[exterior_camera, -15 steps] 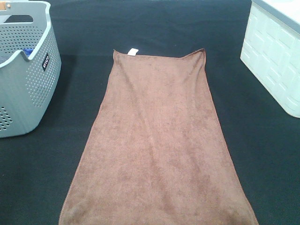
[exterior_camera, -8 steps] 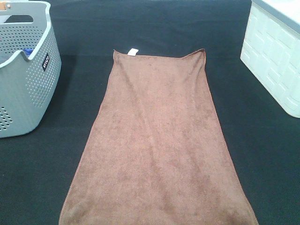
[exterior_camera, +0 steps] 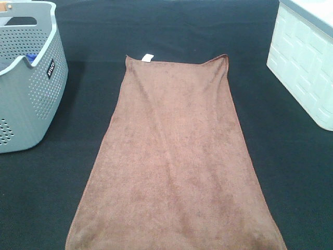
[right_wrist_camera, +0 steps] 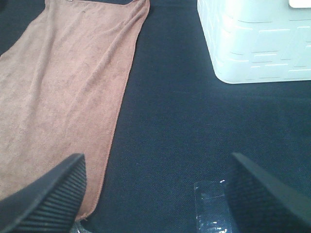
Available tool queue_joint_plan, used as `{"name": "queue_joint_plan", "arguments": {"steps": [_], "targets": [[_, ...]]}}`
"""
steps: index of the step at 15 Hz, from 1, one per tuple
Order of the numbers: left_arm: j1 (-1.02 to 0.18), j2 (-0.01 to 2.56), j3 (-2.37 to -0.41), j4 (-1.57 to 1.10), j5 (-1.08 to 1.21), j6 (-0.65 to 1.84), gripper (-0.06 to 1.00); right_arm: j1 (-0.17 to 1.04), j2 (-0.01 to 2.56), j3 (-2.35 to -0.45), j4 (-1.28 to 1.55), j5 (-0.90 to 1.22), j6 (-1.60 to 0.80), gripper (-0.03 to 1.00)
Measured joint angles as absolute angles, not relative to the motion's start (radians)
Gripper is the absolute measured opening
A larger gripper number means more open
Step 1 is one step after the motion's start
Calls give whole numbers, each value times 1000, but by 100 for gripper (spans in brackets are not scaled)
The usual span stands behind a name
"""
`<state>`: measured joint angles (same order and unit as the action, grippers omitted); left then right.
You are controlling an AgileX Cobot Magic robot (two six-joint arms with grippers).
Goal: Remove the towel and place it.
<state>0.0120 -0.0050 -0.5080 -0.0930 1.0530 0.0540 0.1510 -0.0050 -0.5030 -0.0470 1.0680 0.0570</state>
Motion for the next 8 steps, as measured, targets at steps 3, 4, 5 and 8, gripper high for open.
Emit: {"name": "queue_joint_plan", "arguments": {"steps": [3, 4, 5, 8], "targets": [[12, -5, -508, -93, 1051, 54, 71, 151, -5, -503, -47, 1068, 56, 76], [12, -5, -508, -93, 1051, 54, 71, 151, -5, -503, -47, 1068, 56, 76], [12, -5, -508, -93, 1051, 54, 71, 151, -5, -503, -47, 1068, 55, 76], [12, -5, -508, -93, 1051, 54, 71, 151, -5, -503, -47, 1068, 53, 76]]}}
